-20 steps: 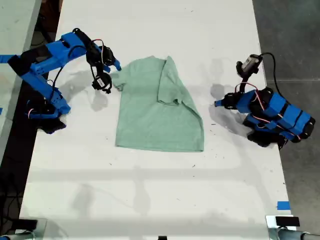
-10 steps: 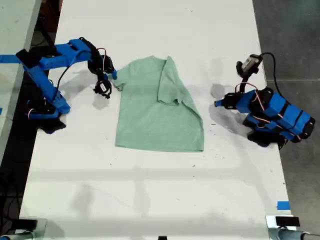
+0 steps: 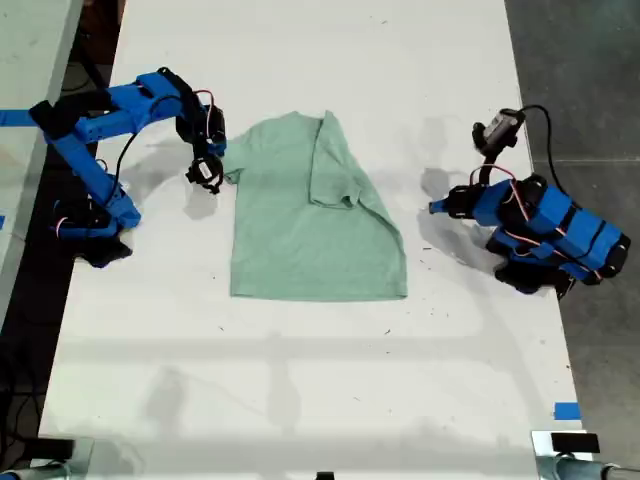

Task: Fold t shirt

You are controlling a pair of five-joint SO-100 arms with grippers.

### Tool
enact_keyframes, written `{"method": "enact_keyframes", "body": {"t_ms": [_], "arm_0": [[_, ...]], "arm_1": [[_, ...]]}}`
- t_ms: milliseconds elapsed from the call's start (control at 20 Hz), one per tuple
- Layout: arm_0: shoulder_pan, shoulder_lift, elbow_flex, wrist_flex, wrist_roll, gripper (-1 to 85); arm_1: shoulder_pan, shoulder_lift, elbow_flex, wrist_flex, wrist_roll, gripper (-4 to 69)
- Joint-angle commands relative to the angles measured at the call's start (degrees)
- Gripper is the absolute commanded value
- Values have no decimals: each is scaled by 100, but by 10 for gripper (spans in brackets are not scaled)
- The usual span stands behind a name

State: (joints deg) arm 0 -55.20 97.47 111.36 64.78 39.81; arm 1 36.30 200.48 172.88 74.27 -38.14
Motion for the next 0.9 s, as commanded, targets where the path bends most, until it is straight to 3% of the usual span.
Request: {"method": "enact_keyframes", "body": {"t_ms": [0, 250, 550, 650, 750, 850], "arm_0": [[510, 387, -1222, 589, -193, -2], [1960, -123, -3331, 940, -896, -2], [3146, -1907, -4289, 149, -1477, 0], [3296, -2725, -4649, 88, -1556, 48], [3419, -3393, -5133, 132, -1617, 153], [3375, -3639, -5282, 220, -1652, 170]], "arm_1": [[0, 53, 26, -97, -44, 10], [0, 53, 26, -97, -44, 10], [-9, 53, 26, -97, -62, 10], [-9, 53, 26, -97, -70, 10], [-9, 53, 26, -97, -70, 10], [-9, 53, 18, -97, -79, 10]]}}
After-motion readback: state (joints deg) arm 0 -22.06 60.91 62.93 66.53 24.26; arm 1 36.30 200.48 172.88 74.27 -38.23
